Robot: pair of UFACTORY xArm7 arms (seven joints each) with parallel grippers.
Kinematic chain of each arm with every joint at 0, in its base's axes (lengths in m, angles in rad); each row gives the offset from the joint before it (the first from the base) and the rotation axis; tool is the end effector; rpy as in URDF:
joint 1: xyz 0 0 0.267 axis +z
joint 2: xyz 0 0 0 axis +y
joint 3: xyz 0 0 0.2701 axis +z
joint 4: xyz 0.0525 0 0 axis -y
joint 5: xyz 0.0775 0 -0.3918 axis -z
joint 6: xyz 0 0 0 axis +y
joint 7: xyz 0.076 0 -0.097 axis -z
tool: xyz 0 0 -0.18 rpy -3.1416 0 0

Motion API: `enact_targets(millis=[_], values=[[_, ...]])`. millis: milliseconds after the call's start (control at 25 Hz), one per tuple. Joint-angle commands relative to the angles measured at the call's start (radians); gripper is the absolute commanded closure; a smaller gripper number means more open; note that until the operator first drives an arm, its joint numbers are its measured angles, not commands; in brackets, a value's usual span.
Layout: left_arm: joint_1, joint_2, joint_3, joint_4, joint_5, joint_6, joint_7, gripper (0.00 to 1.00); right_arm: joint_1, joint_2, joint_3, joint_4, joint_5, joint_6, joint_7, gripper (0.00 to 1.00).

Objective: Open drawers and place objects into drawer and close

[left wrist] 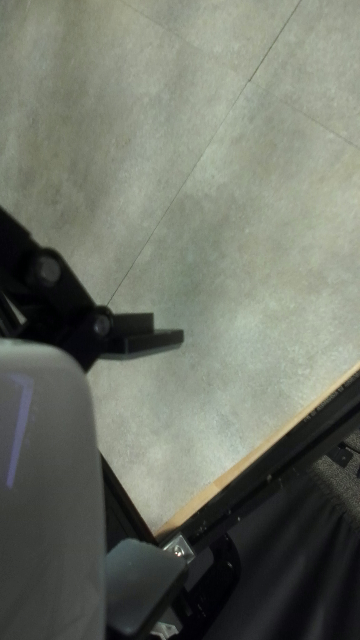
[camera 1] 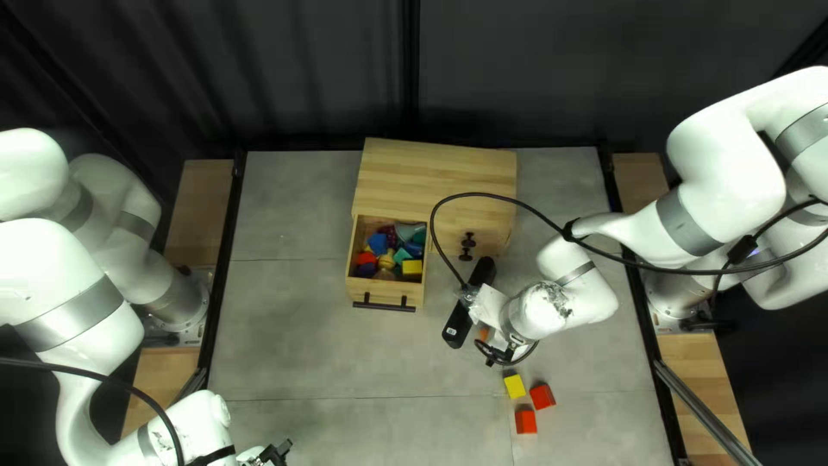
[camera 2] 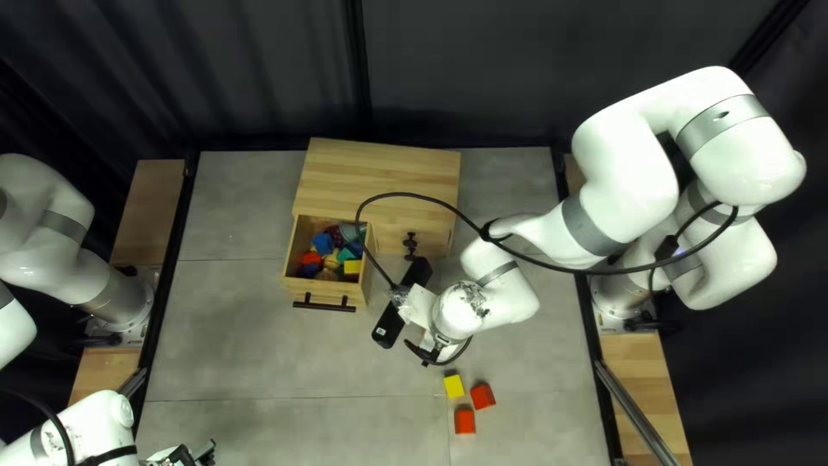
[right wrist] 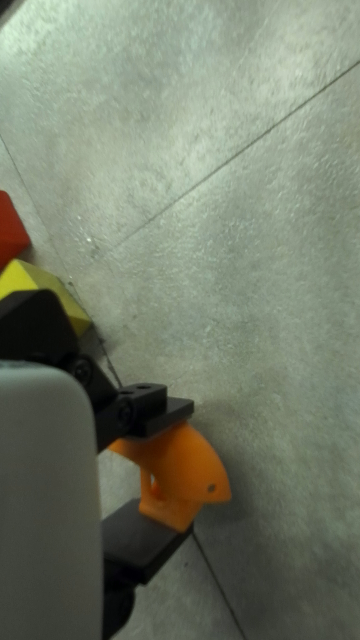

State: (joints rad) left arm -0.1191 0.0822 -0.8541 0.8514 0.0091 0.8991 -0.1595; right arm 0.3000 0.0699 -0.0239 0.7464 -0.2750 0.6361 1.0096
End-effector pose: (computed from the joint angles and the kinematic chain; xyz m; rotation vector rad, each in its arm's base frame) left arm 0.2425 -0.3781 0.0327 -2.8684 1.2488 0.1805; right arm 0.4572 0.0999 0.0046 2.9238 -0.7699 0.2021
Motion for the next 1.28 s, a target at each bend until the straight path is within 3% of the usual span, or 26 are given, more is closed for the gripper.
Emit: enact_targets(millis=[40, 200, 320, 640, 760, 800, 840, 880, 1040, 1160, 1280], values=[[0.000, 0.000, 0.000, 0.000, 0.000, 0.000, 0.000, 0.00, 0.000, -0.061, 0.001, 0.075, -0.056, 0.120, 0.011, 0.96], [0.000, 0.000, 0.000, 0.000, 0.000, 0.000, 0.000, 0.00, -0.022, -0.082, -0.015, 0.202, -0.147, 0.233, -0.015, 0.96], [0.000, 0.000, 0.000, 0.000, 0.000, 0.000, 0.000, 0.00, -0.050, -0.076, -0.043, 0.261, -0.222, 0.236, -0.043, 0.97], [0.000, 0.000, 0.000, 0.000, 0.000, 0.000, 0.000, 0.00, -0.124, -0.011, -0.124, 0.288, -0.402, -0.017, -0.016, 0.98], [0.000, 0.000, 0.000, 0.000, 0.000, 0.000, 0.000, 0.00, -0.137, 0.029, -0.143, 0.299, -0.445, -0.095, 0.015, 0.94], [0.000, 0.000, 0.000, 0.000, 0.000, 0.000, 0.000, 0.00, -0.140, 0.043, -0.147, 0.307, -0.456, -0.115, 0.022, 0.68], [0.000, 0.000, 0.000, 0.000, 0.000, 0.000, 0.000, 0.00, -0.141, 0.060, -0.149, 0.323, -0.460, -0.122, 0.018, 0.21], [0.000, 0.000, 0.000, 0.000, 0.000, 0.000, 0.000, 0.00, -0.141, 0.074, -0.150, 0.339, -0.464, -0.124, 0.013, 0.00], [0.000, 0.000, 0.000, 0.000, 0.000, 0.000, 0.000, 0.00, -0.127, 0.091, -0.137, 0.381, -0.463, -0.084, -0.002, 0.00], [0.000, 0.000, 0.000, 0.000, 0.000, 0.000, 0.000, 0.00, -0.087, 0.068, -0.107, 0.388, -0.451, 0.016, 0.016, 0.00], [0.000, 0.000, 0.000, 0.000, 0.000, 0.000, 0.000, 0.00, -0.024, 0.043, -0.048, 0.392, -0.367, 0.201, 0.074, 0.00]])
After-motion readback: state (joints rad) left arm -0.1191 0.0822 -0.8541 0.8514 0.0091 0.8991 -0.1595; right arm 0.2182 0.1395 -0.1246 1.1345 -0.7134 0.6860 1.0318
